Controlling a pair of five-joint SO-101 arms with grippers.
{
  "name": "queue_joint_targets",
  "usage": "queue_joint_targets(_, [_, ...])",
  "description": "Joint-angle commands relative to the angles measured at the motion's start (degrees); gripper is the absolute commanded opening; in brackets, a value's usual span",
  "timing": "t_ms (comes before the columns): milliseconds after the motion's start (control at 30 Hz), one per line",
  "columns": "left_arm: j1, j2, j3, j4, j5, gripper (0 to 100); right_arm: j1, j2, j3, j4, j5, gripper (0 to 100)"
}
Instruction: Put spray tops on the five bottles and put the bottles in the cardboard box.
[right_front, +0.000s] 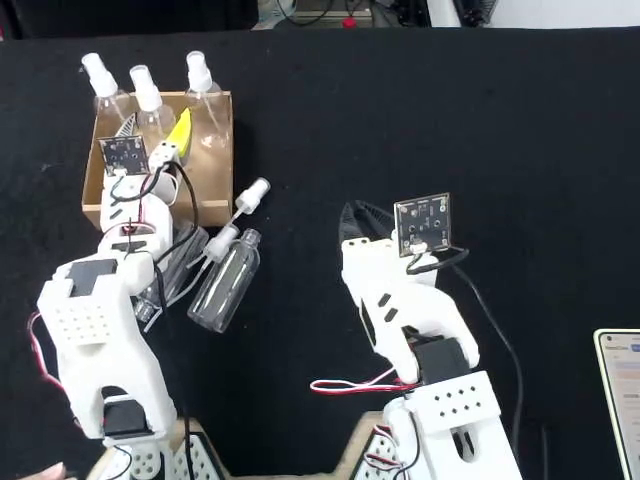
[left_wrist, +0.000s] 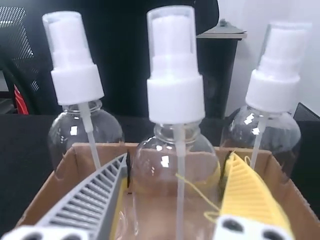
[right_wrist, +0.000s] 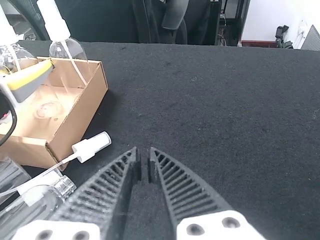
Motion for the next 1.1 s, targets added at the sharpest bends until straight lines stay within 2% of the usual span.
queue_joint_targets(0, [-1.19, -3.34, 0.31, 0.26, -0.18, 29, 0.79, -1.98, -0.4, -1.85, 0.44, 3.4])
queue_joint_targets(833, [-1.1, -4.13, 0.22, 0.09, -0.09, 29, 0.79, -1.98, -0.4, -1.85, 0.44, 3.4])
queue_joint_targets(1067, [-0.92, -11.78, 4.97, 0.26, 0.0, 29, 0.79, -1.98, -0.4, -1.85, 0.44, 3.4])
